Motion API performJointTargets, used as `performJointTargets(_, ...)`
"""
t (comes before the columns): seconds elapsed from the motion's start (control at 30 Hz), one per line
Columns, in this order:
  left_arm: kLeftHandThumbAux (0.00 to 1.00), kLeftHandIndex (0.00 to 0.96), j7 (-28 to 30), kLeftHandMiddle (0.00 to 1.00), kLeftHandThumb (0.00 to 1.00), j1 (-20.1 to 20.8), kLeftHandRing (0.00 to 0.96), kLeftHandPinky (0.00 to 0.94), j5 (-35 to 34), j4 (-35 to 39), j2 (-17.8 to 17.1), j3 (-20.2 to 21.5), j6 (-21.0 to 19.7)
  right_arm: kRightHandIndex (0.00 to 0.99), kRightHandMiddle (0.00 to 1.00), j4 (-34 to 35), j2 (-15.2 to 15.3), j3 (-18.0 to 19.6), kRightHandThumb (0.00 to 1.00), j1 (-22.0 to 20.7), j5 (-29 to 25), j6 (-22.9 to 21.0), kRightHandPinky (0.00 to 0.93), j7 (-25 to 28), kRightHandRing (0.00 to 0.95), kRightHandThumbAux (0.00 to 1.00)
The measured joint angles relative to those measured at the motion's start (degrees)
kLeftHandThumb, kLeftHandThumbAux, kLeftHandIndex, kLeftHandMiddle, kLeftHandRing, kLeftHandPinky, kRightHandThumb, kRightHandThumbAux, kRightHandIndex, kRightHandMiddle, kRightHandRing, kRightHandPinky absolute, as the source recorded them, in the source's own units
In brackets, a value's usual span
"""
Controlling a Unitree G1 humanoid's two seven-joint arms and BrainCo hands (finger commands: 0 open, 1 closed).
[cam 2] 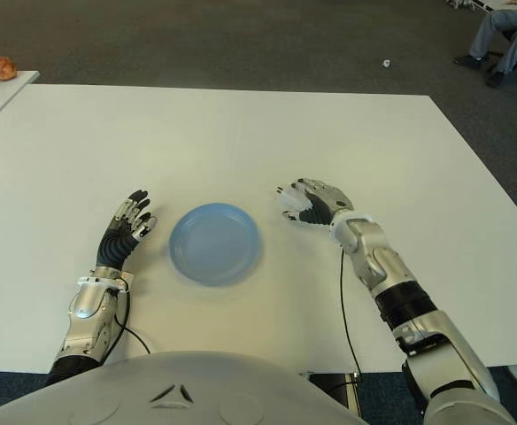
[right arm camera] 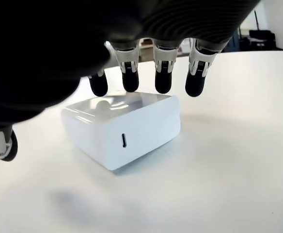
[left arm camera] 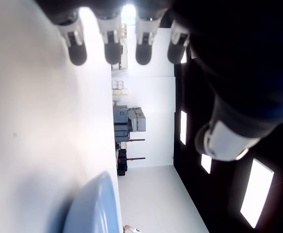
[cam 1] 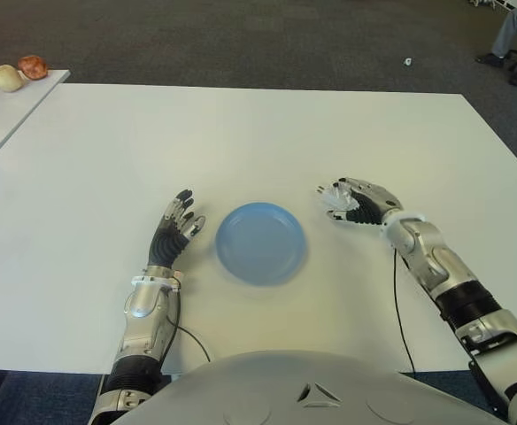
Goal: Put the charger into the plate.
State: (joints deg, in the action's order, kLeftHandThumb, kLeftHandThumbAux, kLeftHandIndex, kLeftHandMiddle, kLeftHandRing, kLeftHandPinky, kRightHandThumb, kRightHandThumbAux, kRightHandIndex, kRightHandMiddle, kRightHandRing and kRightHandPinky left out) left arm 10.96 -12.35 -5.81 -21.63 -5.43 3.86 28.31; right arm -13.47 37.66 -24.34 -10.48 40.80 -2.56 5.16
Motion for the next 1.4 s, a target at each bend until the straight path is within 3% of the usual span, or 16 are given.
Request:
performJointTargets(0.33,0.658,0.015,0.00,0.053,0.000,0.19,0.044,0.058,0.07,-0.54,-0.12,0.19,0.55,0.000,0.000,-3.33,-6.46,4.22,0.126,5.60,2.08,-0.78,0.000,-20.32,0.000,0.318)
performJointTargets(0.5,0.652,0.016,0.00,0.053,0.000,0.22,0.043,0.056,0.10,-0.58,-0.31,0.16,0.61,0.000,0.000,-4.42,-9.66,6.48,0.179,5.97,1.74,-1.31,0.000,-25.76,0.000,0.269)
performJointTargets(0.93,0.651,0.017,0.13,0.052,0.000,0.28,0.041,0.052,0.01,-0.60,-0.42,0.05,0.60,0.000,0.000,-4.78,-14.54,9.68,0.255,5.61,2.08,-4.69,0.000,-32.04,0.000,0.193)
performJointTargets(1.4,0.650,0.017,0.13,0.052,0.000,0.28,0.042,0.054,0.04,-0.60,-0.44,0.04,0.60,0.000,0.000,-3.34,-16.45,9.46,0.294,5.61,3.26,-11.92,0.000,-30.72,0.000,0.161)
